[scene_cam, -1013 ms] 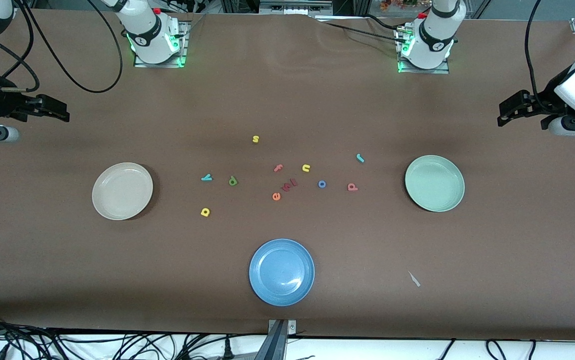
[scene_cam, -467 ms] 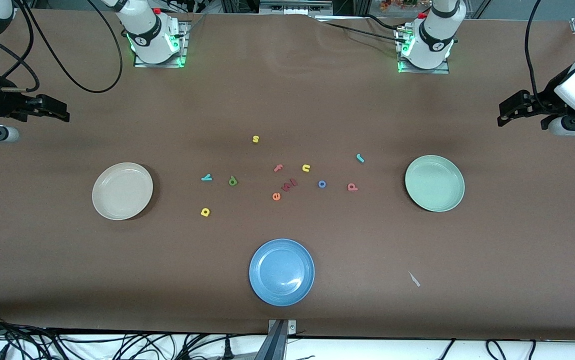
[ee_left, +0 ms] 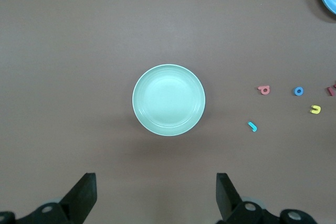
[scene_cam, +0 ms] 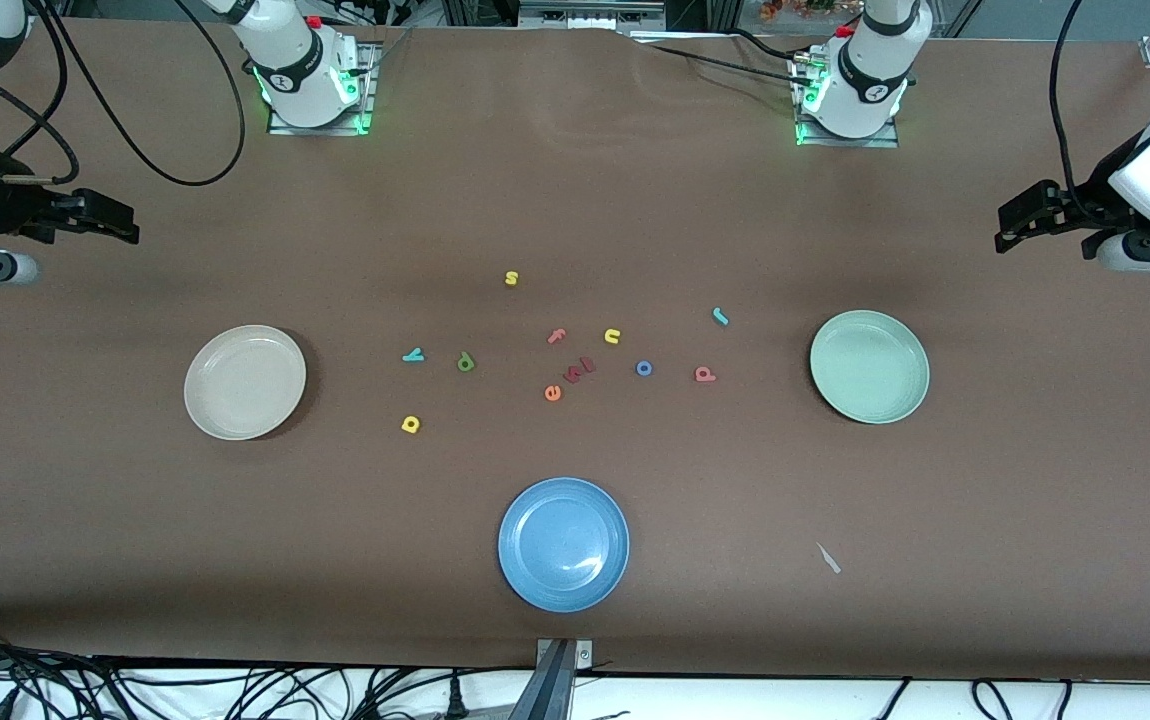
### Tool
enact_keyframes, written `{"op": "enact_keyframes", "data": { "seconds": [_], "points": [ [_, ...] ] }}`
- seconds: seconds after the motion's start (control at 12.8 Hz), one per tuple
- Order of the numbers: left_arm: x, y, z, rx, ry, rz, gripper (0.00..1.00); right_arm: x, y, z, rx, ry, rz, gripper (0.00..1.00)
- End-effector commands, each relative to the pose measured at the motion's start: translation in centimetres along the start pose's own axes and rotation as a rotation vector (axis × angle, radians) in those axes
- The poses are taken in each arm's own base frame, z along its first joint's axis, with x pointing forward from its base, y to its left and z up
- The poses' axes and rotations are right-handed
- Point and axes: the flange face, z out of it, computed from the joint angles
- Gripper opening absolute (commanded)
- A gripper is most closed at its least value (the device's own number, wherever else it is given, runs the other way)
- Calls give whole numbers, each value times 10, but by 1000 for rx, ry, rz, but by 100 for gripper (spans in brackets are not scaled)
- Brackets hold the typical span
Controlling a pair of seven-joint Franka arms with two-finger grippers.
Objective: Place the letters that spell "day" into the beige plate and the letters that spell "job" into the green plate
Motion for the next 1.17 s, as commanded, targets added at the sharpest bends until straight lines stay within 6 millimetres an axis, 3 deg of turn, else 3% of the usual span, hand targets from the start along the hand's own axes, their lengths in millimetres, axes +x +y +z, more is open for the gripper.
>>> {"op": "enact_keyframes", "data": {
  "seconds": [0.0,0.55,1.09],
  "points": [
    [-2,1,-5,-6,-4,7,100,-2,0,-3,17,-3,8,100],
    [-2,1,-6,-7,-4,6,100,-1,0,-1,13,-7,6,100],
    [-1,3,-4,-21,-7,5,100,16,-14,25,20,-59,-27,100]
  ]
}}
